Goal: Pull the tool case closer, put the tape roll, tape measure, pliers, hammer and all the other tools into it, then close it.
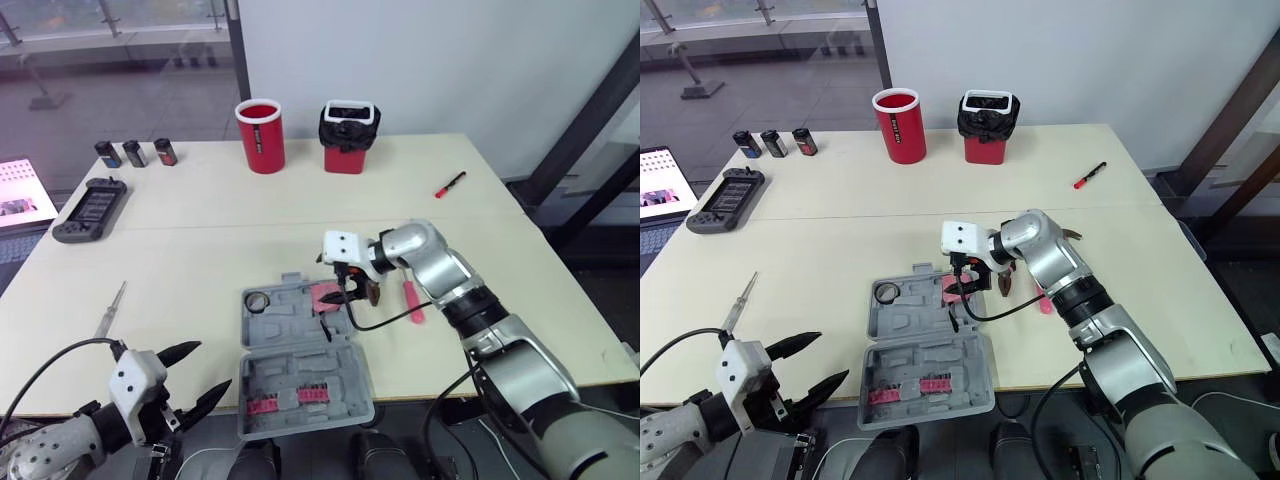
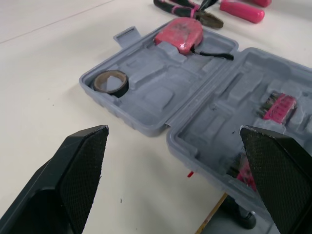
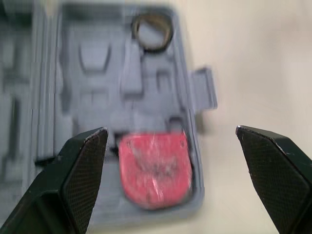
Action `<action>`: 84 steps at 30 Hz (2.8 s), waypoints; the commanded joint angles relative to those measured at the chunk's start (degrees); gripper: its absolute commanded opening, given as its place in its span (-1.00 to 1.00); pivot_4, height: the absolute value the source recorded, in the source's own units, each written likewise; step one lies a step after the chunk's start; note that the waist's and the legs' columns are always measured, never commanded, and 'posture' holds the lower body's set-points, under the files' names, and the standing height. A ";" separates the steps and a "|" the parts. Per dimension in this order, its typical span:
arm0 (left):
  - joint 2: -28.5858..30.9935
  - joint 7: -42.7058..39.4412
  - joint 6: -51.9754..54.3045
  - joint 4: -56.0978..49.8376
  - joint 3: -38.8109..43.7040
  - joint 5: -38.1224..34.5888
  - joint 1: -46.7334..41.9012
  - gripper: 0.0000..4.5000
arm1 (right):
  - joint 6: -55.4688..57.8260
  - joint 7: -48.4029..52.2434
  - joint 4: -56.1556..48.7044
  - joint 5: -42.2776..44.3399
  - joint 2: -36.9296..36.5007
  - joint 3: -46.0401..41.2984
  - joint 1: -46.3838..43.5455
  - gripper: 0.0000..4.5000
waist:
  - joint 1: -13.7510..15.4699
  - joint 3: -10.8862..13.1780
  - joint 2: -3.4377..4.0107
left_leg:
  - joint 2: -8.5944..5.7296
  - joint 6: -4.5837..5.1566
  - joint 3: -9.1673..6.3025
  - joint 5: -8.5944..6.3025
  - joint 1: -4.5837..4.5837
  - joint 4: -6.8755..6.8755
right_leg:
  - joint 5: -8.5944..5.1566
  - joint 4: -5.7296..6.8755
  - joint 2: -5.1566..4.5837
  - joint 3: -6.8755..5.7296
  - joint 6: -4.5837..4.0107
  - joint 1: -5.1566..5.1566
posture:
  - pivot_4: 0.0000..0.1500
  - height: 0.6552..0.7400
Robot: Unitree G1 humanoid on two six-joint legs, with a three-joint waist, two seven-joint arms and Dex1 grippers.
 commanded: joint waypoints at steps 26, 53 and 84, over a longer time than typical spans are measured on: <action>3.46 -3.39 2.37 1.83 1.02 -0.76 -4.41 1.00 | -19.23 -5.30 38.40 2.39 6.92 -5.77 2.91 -0.32 | -0.04 -0.11 -0.03 | 0.00 -0.02 -0.01 -0.03 0.84 -0.18 | -0.04 -0.30 0.00 -0.01 0.00 0.97 | 1.00 1.00; -3.89 -2.72 -17.05 35.23 19.40 -4.04 -1.28 1.00 | -12.48 -8.71 -6.94 21.72 -15.04 -34.93 42.32 0.98 | 0.17 -0.11 -0.02 | 0.01 -0.05 0.05 -0.05 0.73 -0.26 | -0.09 -0.43 -0.11 -0.01 0.06 0.81 | 1.00 1.00; 3.92 -6.26 -4.87 16.77 10.31 -4.58 -5.45 1.00 | 6.32 -9.82 -24.94 27.31 -18.52 -27.46 36.91 0.98 | 0.33 -0.44 0.01 | 0.82 -0.26 0.96 -0.63 0.72 -0.02 | 0.23 -1.13 -0.08 -0.23 -0.37 0.64 | 1.00 1.00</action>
